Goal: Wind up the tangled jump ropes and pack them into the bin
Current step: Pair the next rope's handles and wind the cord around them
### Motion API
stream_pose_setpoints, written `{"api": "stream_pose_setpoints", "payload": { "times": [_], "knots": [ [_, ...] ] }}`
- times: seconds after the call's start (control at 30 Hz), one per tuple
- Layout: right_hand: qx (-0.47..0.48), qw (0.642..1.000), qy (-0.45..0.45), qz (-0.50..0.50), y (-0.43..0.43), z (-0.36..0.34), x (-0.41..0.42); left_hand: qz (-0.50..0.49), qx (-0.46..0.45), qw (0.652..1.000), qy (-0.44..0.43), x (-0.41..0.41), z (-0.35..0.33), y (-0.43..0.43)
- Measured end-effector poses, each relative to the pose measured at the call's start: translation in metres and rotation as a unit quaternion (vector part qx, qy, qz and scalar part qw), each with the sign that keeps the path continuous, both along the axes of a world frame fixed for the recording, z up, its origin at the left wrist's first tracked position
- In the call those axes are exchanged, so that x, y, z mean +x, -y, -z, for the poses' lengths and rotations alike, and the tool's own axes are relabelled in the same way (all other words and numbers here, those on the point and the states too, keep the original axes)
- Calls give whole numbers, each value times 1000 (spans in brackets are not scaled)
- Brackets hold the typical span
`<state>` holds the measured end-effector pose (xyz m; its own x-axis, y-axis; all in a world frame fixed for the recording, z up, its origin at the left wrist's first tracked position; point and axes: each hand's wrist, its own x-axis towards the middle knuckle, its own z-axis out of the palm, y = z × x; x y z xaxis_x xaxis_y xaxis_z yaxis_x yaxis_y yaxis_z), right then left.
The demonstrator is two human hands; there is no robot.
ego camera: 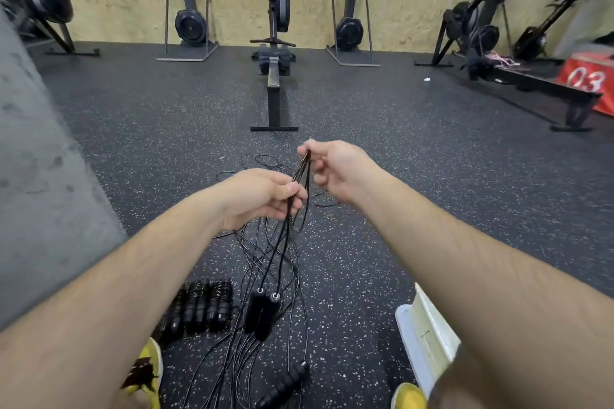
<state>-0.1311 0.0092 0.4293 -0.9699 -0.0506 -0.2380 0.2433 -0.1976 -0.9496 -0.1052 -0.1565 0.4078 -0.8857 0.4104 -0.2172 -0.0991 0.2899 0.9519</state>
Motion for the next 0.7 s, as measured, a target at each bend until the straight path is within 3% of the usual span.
{"api": "stream_pose_setpoints", "payload": {
  "times": [0.13,0.27,0.4,0.53,0.7],
  "knots": [
    [-15,995,-99,11,-6,-2,4,3,35,999,-9,2,-5,-5],
    [67,979,-192,16,-11,-1,10,3,57,998,-25,1,-3,-16],
    [58,957,-283,14,-15,-11,13,-11,101,994,-49,-3,-6,-24],
    [42,955,-292,19,-18,-13,19,-10,105,993,-58,-4,-5,-26],
    [113,966,-233,11,-24,-4,14,-27,41,996,-81,-3,4,-24]
  ]
}}
